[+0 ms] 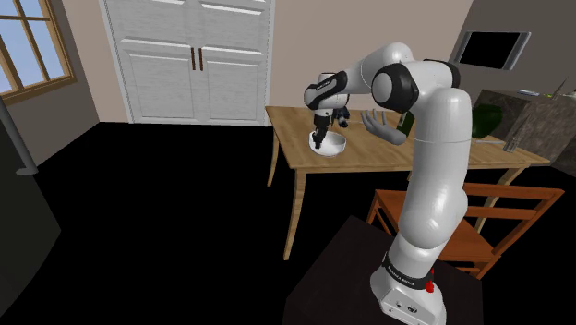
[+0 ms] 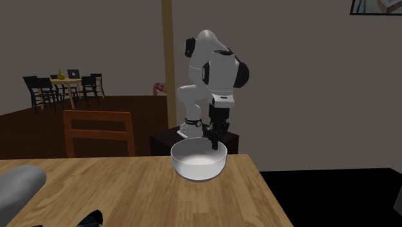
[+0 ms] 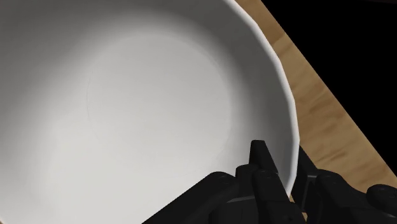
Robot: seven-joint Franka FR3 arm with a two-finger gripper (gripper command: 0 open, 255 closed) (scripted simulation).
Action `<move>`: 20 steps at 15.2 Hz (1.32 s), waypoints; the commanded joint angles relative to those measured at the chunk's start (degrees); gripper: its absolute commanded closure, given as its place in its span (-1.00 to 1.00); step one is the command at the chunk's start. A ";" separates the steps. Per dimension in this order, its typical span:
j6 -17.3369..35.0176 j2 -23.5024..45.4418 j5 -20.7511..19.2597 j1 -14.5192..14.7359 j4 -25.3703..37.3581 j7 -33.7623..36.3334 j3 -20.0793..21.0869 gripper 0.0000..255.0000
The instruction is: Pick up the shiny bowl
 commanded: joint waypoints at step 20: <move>-10.47 -3.43 -1.61 0.27 7.22 0.63 -0.60 1.00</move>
